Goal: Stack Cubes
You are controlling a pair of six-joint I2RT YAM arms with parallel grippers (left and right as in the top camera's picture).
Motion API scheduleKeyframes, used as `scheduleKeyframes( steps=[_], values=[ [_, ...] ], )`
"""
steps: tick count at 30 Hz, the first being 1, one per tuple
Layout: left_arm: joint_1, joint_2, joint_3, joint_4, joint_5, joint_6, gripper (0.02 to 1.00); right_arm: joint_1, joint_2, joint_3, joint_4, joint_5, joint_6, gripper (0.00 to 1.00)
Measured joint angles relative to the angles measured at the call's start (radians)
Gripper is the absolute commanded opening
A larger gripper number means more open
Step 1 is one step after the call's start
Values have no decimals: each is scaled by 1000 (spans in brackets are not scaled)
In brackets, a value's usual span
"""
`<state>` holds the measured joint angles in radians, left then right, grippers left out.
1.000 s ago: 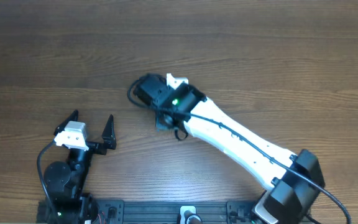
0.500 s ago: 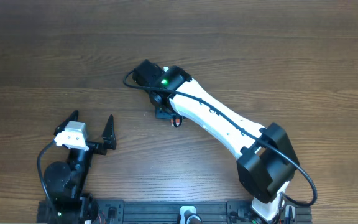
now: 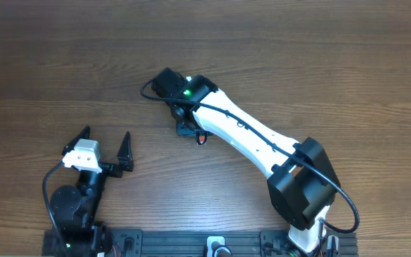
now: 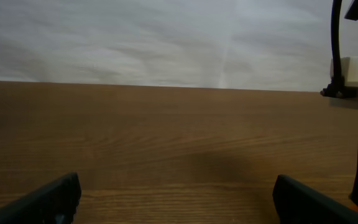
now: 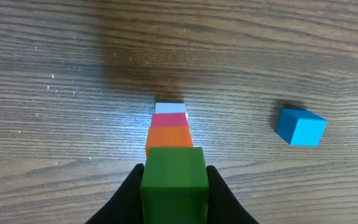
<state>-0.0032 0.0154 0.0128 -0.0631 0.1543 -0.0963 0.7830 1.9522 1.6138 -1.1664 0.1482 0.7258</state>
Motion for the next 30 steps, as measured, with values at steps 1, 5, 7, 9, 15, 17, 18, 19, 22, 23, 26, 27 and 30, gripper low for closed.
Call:
scheduleKeyframes(
  steps=[1, 5, 7, 9, 15, 17, 18, 19, 22, 23, 26, 27, 30],
  values=[
    [0, 0, 0, 0, 0, 0, 998, 0, 0, 0, 0, -3, -1, 9],
    [0, 0, 0, 0, 0, 0, 996, 0, 0, 0, 0, -12, 0, 12],
    [0, 0, 0, 0, 0, 0, 998, 0, 0, 0, 0, -15, 0, 12],
    [0, 0, 0, 0, 0, 0, 1000, 0, 0, 0, 0, -18, 0, 12],
    [0, 0, 0, 0, 0, 0, 998, 0, 0, 0, 2, -19, 0, 12],
    [0, 0, 0, 0, 0, 0, 1000, 0, 0, 0, 6, -19, 0, 9],
    [0, 0, 0, 0, 0, 0, 998, 0, 0, 0, 9, -19, 0, 9],
    [0, 0, 0, 0, 0, 0, 998, 0, 0, 0, 10, -19, 0, 9],
    [0, 0, 0, 0, 0, 0, 998, 0, 0, 0, 14, -19, 0, 12],
    [0, 0, 0, 0, 0, 0, 1000, 0, 0, 0, 16, -18, 0, 12],
    [0, 0, 0, 0, 0, 0, 1000, -1, 0, -2, 19, -19, 0, 9],
    [0, 0, 0, 0, 0, 0, 1000, -1, 0, -3, 22, -19, 0, 9],
    [0, 0, 0, 0, 0, 0, 1000, -3, 0, -15, 27, -19, 0, 9]
  ],
)
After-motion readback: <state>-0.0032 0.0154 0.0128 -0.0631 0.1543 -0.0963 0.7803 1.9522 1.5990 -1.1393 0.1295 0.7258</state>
